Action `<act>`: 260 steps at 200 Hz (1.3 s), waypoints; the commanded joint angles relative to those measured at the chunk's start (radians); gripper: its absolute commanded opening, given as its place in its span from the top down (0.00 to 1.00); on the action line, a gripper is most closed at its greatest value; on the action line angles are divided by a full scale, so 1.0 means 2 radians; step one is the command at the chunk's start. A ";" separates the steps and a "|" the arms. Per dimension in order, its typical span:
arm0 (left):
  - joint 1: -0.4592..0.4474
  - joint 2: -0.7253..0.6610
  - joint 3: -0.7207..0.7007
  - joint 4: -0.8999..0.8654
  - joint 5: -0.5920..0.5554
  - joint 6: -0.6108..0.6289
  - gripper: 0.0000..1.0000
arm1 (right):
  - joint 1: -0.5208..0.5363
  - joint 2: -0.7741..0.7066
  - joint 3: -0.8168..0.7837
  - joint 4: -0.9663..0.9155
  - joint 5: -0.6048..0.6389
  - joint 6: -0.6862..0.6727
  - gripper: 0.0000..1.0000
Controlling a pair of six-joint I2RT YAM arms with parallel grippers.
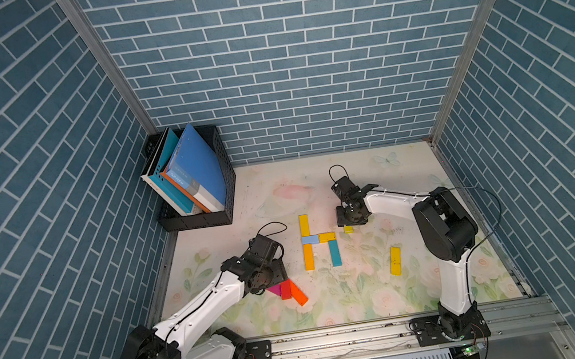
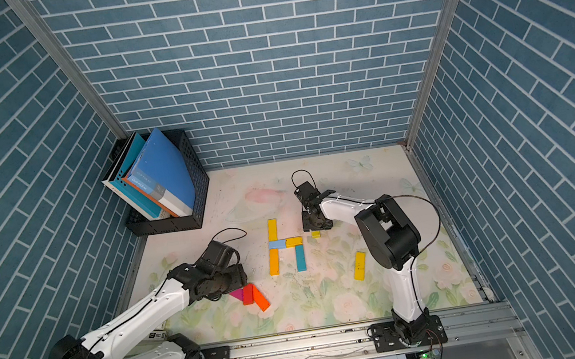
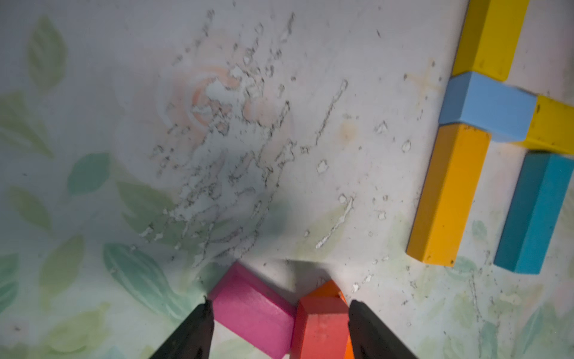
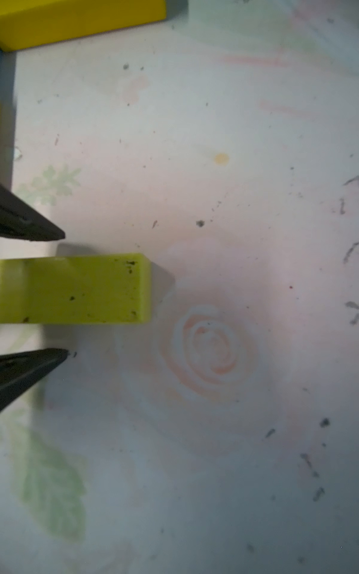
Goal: Assemble the letter h with building blocks
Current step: Adjust the building block at the center of the board, then pick up the building block from the center of the board.
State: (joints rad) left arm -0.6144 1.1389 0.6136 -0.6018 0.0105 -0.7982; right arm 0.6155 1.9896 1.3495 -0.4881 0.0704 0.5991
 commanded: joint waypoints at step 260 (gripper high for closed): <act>-0.111 0.071 0.175 -0.106 -0.119 0.061 0.78 | -0.018 -0.306 -0.125 -0.025 0.000 0.077 0.49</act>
State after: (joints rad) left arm -0.8242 1.2617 0.8616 -0.7952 -0.1814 -0.7757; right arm 0.6521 1.4582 1.1595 -0.5213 0.0776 0.6895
